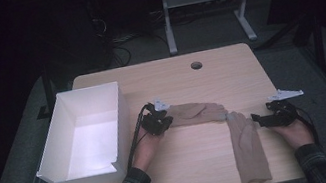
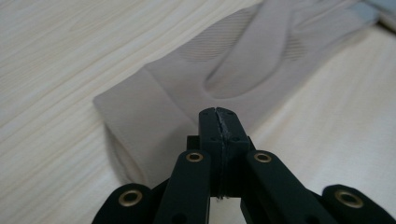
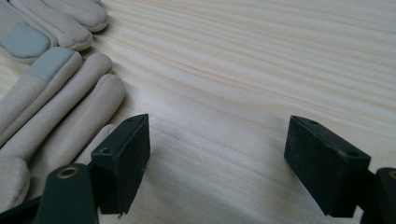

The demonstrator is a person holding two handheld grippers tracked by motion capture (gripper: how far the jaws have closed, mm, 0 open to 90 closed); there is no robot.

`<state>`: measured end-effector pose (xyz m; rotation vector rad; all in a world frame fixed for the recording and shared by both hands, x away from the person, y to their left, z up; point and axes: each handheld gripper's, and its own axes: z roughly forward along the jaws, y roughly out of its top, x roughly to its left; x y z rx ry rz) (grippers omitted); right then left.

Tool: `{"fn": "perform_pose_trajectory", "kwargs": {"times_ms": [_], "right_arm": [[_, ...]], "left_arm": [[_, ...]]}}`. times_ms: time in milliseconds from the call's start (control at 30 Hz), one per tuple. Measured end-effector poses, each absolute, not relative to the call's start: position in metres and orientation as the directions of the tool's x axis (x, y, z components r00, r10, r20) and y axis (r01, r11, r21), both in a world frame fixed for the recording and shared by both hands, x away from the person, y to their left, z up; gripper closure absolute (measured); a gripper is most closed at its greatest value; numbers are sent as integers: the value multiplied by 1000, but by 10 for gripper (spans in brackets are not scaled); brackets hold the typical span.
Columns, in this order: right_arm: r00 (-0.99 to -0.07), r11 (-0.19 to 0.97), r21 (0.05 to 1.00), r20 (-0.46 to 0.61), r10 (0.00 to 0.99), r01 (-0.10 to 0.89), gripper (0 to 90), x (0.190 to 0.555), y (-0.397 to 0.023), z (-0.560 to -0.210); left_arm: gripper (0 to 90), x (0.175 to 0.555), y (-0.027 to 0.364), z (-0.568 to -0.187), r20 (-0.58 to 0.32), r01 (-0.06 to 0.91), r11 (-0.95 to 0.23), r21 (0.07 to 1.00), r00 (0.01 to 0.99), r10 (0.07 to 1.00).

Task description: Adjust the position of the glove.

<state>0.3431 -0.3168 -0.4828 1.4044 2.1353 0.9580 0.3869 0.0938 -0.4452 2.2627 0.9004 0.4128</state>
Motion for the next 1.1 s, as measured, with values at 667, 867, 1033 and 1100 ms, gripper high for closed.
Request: {"fn": "perform_pose_trajectory", "kwargs": {"times_ms": [667, 867, 1033, 1100], "right_arm": [[-411, 259, 731, 32, 911, 631, 219, 343, -317, -483], [-413, 260, 731, 32, 910, 630, 219, 343, -317, -483], [-414, 262, 732, 31, 910, 630, 219, 344, -317, -483], [-414, 261, 732, 31, 910, 630, 220, 344, -317, -483]], "left_arm": [[896, 375, 95, -456, 28, 530, -595, 604, 733, 680], [895, 357, 97, -454, 35, 514, -631, 581, 759, 650], [895, 340, 101, -453, -13, 520, -631, 576, 778, 628], [895, 334, 104, -454, -36, 518, -630, 578, 788, 615]]}}
